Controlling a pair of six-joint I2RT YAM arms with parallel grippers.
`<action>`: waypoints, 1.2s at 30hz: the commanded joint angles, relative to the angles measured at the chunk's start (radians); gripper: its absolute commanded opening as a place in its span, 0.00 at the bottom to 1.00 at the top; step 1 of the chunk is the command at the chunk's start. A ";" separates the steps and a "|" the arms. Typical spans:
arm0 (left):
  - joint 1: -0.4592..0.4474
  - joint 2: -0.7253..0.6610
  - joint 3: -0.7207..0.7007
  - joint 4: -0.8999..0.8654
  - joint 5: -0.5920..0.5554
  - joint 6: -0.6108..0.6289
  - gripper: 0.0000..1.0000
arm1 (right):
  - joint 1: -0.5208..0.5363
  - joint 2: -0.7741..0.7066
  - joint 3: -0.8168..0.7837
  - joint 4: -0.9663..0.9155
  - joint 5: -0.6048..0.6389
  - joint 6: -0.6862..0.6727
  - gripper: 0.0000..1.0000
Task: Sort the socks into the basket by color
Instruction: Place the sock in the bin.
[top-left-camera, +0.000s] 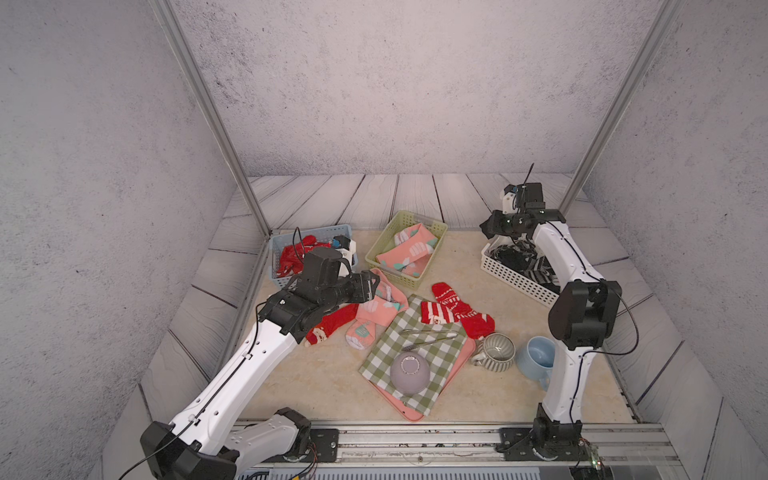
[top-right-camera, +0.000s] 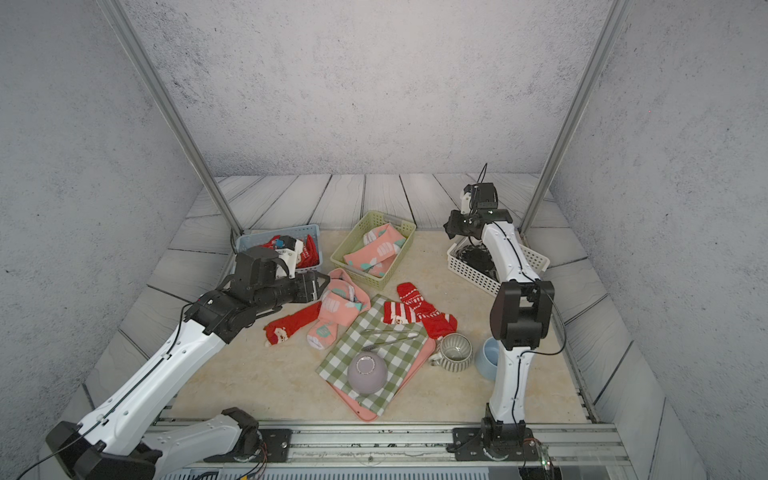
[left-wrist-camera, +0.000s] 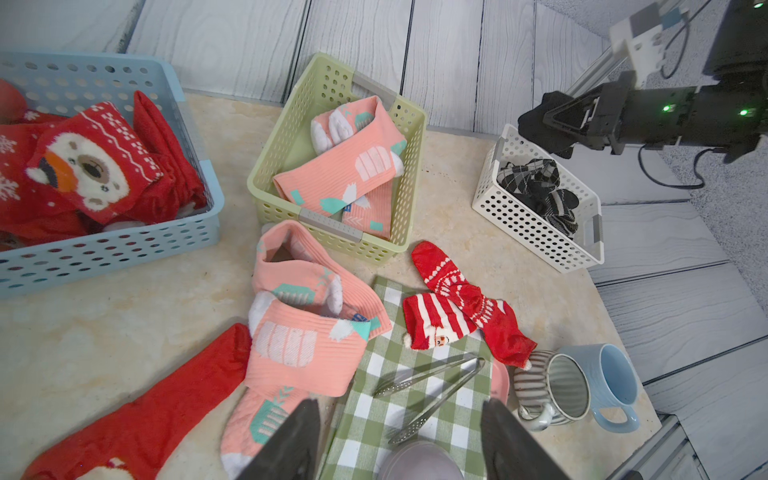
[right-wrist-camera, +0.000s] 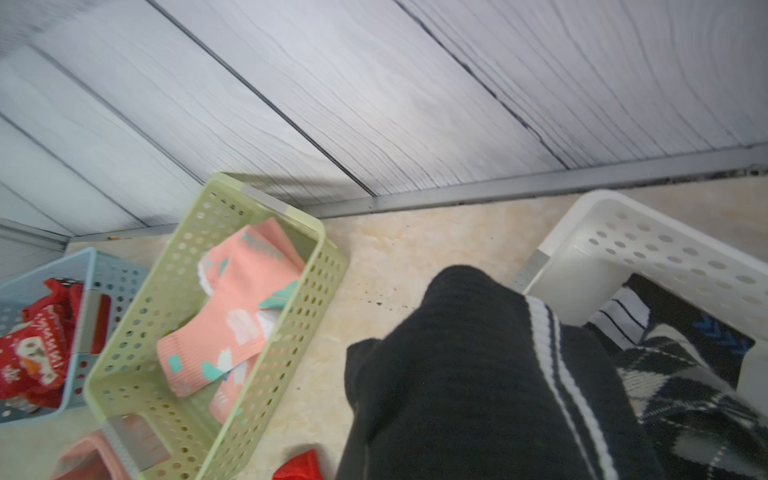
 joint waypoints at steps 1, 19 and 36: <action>-0.001 0.009 0.027 -0.005 -0.008 0.024 0.64 | -0.042 0.029 -0.014 -0.004 0.015 0.007 0.00; 0.000 0.061 0.035 0.011 0.013 0.023 0.64 | -0.232 0.199 -0.144 -0.013 0.141 0.070 0.00; 0.000 0.029 0.009 0.013 0.009 0.003 0.64 | -0.235 0.051 -0.183 -0.017 0.137 0.062 0.67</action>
